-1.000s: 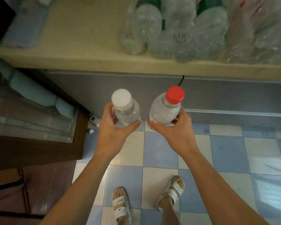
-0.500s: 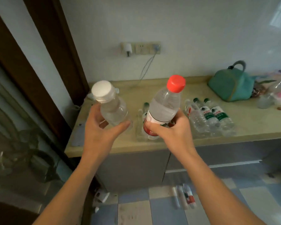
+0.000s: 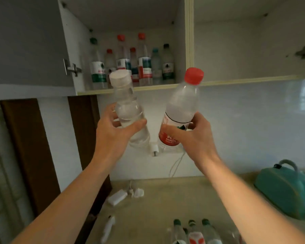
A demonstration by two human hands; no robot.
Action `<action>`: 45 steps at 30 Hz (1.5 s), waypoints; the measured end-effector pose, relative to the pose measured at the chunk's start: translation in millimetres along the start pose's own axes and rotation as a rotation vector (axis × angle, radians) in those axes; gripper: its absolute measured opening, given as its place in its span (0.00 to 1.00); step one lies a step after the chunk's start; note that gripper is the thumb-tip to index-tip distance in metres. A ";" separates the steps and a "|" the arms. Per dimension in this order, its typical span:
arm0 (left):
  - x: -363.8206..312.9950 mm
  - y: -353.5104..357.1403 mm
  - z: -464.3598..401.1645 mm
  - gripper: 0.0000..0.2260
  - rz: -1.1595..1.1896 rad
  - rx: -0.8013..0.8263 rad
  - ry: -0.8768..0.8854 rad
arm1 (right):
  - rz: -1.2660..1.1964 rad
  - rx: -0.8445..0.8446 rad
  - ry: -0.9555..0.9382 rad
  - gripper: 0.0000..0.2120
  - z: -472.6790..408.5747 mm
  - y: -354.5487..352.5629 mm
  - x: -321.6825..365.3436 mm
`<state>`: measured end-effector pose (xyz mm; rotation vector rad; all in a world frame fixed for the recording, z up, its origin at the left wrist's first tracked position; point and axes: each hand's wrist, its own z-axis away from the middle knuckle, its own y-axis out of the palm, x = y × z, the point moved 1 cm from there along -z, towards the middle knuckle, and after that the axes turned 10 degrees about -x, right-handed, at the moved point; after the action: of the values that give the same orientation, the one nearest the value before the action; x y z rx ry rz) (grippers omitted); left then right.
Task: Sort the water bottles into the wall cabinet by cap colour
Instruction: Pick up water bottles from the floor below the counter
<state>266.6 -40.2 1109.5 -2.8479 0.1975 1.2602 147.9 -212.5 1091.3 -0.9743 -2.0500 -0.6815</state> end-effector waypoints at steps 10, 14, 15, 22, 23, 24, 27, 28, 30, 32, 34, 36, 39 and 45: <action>-19.9 60.8 -155.6 0.26 -0.038 -0.147 0.003 | -0.069 0.056 -0.101 0.25 -194.6 60.0 42.7; -16.0 78.2 -209.0 0.31 -0.095 -0.203 -0.019 | -0.068 0.088 -0.036 0.26 -243.2 72.7 40.0; -14.7 81.8 -221.0 0.32 -0.107 -0.219 -0.019 | -0.065 0.089 -0.020 0.25 -253.5 74.5 38.8; 2.6 102.4 -285.1 0.37 -0.114 -0.224 -0.071 | 0.039 0.120 0.033 0.17 -313.9 96.5 37.3; 7.9 105.3 -288.4 0.37 -0.109 -0.214 -0.082 | 0.056 0.129 0.039 0.16 -318.7 100.3 36.0; 13.6 107.4 -291.0 0.36 -0.103 -0.208 -0.093 | 0.073 0.136 0.046 0.16 -322.7 104.2 34.2; 28.0 110.4 -298.7 0.27 -0.099 -0.218 -0.098 | 0.143 0.153 0.056 0.21 -330.2 117.0 26.9; 31.6 111.1 -302.2 0.25 -0.111 -0.221 -0.095 | 0.169 0.159 0.054 0.23 -332.0 121.3 24.3; 38.3 113.3 -309.4 0.27 -0.126 -0.205 -0.098 | 0.200 0.168 0.043 0.26 -335.7 128.2 19.8; 44.1 116.7 -314.8 0.33 -0.099 -0.152 -0.113 | 0.210 0.165 0.012 0.26 -338.9 132.9 17.1; 49.5 120.5 -318.2 0.35 -0.075 -0.088 -0.114 | 0.228 0.144 -0.028 0.27 -340.6 136.6 14.1; 55.1 125.1 -321.7 0.35 -0.083 -0.063 -0.110 | 0.245 0.124 -0.050 0.27 -340.5 140.3 9.7; 58.9 134.4 -327.1 0.36 -0.117 -0.057 -0.108 | 0.255 0.109 -0.063 0.28 -342.4 145.7 4.1; 60.6 151.7 -334.7 0.37 -0.132 0.022 -0.099 | 0.272 0.100 -0.073 0.27 -352.8 154.2 -4.6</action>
<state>534.4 -220.7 1295.1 -2.7213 0.0212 1.3580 416.1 -378.6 1312.0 -1.2052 -1.9443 -0.4017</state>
